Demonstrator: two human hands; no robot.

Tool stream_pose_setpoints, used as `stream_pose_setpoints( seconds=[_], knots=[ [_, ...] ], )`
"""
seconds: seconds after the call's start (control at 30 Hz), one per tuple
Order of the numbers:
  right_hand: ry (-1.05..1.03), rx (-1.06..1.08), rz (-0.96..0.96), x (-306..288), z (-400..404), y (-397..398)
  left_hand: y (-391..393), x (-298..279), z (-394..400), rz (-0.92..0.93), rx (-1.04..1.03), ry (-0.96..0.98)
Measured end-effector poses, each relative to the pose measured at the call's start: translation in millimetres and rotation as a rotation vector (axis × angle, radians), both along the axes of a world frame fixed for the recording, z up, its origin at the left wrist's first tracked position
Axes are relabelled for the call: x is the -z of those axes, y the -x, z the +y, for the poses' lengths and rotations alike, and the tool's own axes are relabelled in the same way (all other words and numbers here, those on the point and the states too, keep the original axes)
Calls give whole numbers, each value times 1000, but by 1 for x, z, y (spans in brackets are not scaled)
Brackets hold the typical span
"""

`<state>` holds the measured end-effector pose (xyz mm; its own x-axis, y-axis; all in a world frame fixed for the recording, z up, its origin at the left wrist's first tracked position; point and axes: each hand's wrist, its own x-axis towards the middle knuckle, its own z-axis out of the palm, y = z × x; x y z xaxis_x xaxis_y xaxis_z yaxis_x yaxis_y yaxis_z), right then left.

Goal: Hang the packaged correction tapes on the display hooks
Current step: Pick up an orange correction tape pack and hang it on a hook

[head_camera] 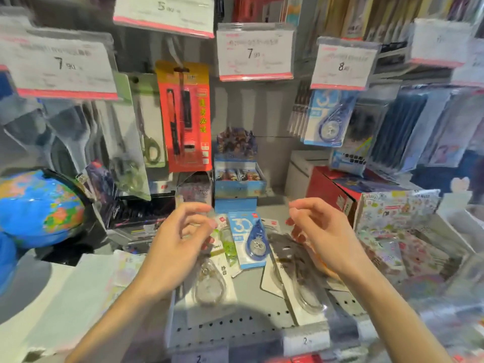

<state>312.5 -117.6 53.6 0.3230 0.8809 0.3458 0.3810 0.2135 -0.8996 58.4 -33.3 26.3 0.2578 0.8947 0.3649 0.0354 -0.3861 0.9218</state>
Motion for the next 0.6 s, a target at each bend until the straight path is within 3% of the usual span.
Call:
stream_pose_setpoints(
  seconds=[0.3,0.6],
  knots=[
    [230,-8,-408,51,18,-26,9,25,23,349,17,9],
    [409,-18,-798,53,83,-21,-41,27,56,746,-8,-8]
  ],
)
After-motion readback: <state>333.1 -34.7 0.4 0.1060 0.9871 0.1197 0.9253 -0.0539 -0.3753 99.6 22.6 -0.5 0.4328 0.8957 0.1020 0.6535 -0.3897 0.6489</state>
